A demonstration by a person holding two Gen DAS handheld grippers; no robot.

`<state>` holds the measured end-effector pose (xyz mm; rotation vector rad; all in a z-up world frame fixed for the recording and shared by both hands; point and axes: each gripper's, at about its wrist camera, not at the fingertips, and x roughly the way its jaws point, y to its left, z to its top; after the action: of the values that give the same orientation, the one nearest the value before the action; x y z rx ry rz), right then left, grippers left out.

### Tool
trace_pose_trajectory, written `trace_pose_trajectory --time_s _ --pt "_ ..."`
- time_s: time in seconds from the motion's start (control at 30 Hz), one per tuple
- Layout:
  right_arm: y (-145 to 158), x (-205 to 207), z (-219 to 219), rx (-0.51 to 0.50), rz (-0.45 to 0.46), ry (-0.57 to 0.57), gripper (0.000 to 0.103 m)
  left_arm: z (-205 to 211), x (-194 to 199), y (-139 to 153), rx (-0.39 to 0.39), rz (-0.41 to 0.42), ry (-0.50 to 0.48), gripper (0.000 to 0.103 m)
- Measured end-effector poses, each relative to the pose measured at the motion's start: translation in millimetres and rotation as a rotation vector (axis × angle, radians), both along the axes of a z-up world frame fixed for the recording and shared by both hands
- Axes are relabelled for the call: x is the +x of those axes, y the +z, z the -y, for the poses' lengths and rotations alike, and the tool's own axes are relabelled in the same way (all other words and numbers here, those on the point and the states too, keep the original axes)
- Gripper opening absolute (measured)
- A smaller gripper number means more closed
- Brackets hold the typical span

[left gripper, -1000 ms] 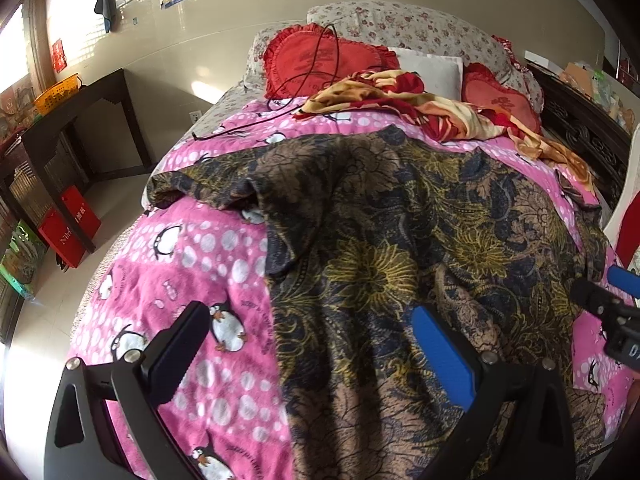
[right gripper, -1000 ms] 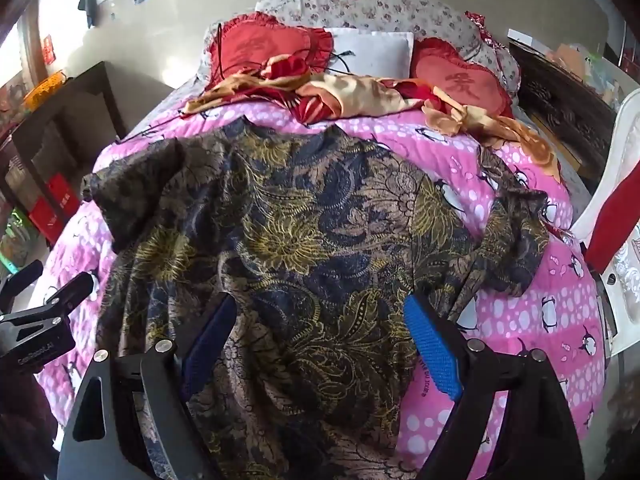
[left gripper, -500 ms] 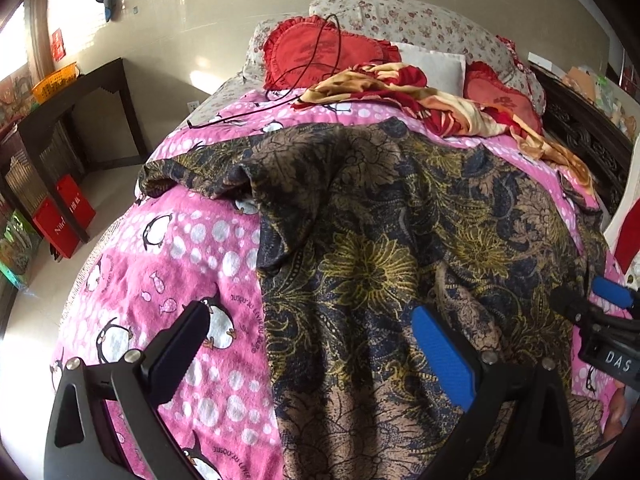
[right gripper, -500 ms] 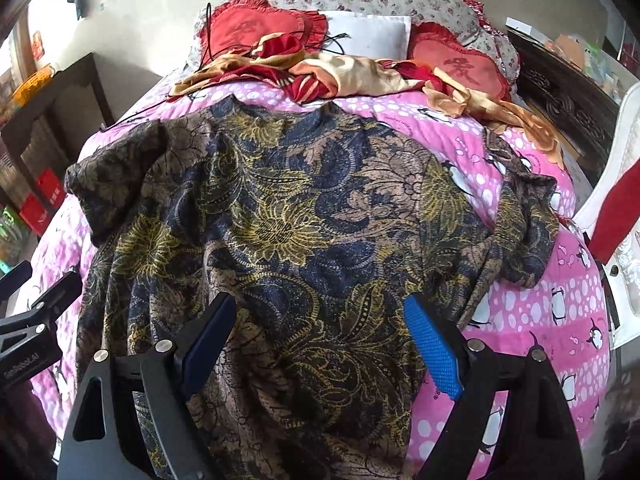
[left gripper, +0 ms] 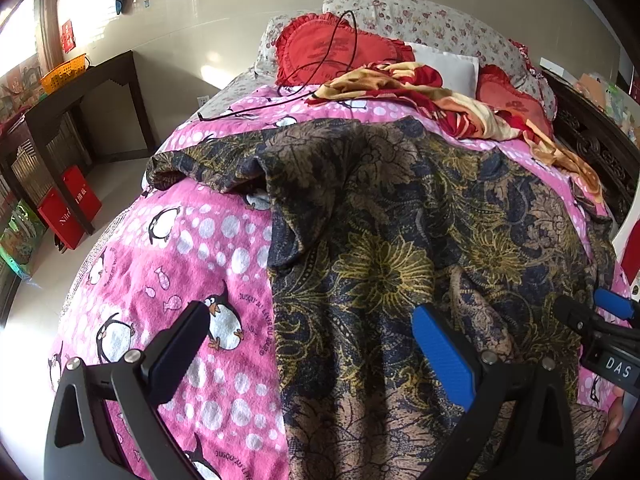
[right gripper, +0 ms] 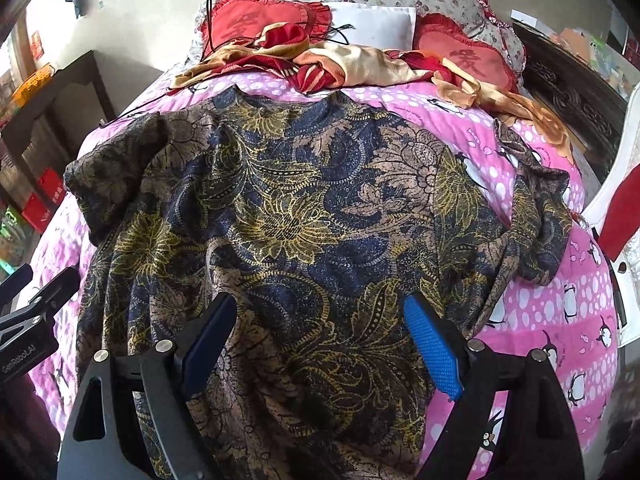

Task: Fold small clothes

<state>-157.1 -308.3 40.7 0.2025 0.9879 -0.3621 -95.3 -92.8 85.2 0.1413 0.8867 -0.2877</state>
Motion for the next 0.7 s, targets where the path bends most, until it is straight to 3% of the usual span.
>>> trace_pose_trajectory --time_s 0.1,0.7 --pt "0.6 0.6 0.2 -0.001 0.028 0.006 0.089 0.5 0.3 -0.3 -0.001 -0.002 -0.003 0.103" --pt "-7.5 2.9 -0.3 0.022 0.003 0.002 0.089 4.7 2.9 -5.2 0.012 -0.007 0.003 0.103"
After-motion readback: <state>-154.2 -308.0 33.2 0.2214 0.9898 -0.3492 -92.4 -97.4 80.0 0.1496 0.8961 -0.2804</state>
